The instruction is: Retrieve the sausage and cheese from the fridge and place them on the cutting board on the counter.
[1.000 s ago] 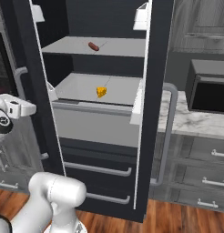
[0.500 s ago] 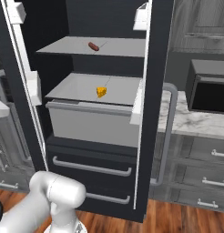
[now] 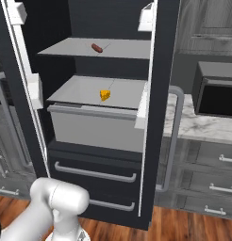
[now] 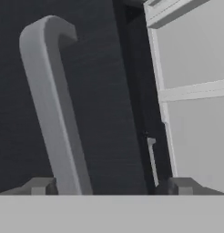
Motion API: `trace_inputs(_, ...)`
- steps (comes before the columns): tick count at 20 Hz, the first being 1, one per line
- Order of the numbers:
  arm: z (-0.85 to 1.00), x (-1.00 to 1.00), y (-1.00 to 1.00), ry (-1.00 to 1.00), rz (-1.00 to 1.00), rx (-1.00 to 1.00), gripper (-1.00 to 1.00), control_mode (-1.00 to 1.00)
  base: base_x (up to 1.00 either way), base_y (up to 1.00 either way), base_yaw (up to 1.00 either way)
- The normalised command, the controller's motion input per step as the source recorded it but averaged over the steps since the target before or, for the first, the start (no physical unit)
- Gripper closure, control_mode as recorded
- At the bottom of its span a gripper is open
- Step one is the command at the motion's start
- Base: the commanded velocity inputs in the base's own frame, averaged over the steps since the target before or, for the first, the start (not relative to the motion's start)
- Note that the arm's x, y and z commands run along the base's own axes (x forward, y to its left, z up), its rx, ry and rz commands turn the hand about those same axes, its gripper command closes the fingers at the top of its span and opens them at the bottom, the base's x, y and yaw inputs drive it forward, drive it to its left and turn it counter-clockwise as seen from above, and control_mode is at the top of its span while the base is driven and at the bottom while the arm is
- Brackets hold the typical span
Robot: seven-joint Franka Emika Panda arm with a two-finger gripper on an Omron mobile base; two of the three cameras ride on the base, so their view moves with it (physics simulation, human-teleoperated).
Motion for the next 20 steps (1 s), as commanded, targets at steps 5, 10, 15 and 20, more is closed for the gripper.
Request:
trace_inputs(5,0.3,-0.94,-0.17,-0.07,0.03,0.04,-1.0,-1.0,0.0,0.0,0.0)
trace_inputs(10,0.06,-0.24,-0.93,-0.02,0.09,0.3,-1.0,-1.0,0.0,0.0,0.0)
trace_inputs(15,0.06,-0.02,-0.77,0.0,0.04,0.42,-1.0,-1.0,0.0,0.0,0.0)
trace_inputs(20,0.15,-0.18,-0.59,-0.01,0.17,0.4,-1.0,-1.0,0.0,0.0,0.0)
